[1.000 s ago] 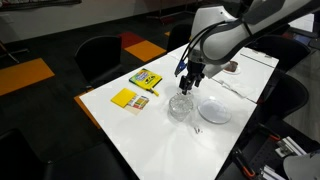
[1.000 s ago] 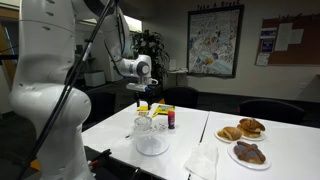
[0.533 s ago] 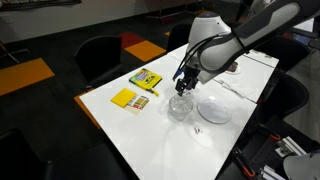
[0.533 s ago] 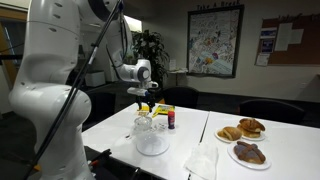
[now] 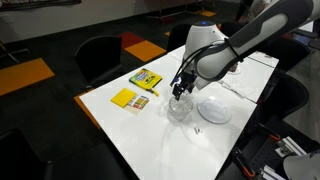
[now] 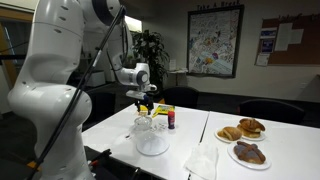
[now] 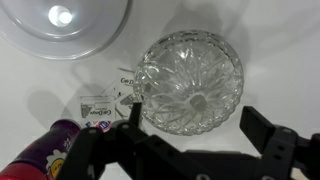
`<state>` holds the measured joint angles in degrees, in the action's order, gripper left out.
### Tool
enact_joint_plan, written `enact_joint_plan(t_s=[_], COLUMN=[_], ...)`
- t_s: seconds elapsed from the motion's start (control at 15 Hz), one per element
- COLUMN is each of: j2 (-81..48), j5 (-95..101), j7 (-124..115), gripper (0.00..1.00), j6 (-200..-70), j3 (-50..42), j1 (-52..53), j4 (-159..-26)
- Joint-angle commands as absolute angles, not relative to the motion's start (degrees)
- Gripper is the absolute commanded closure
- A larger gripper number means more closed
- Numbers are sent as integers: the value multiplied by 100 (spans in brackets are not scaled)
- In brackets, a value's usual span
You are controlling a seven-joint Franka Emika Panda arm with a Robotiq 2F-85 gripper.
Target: Put the clear lid on the table
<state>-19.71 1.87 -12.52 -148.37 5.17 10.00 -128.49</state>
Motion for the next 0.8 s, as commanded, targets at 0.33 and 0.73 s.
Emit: enact_joint_plan(t_s=[0.33, 0.73], j2=[-2235, -2317], j5=[246, 282], j7=[-1404, -1486], gripper=[26, 69], j6=[-14963, -14942], j3=[436, 387], j1=[1139, 1181], j4=[-12728, -12677])
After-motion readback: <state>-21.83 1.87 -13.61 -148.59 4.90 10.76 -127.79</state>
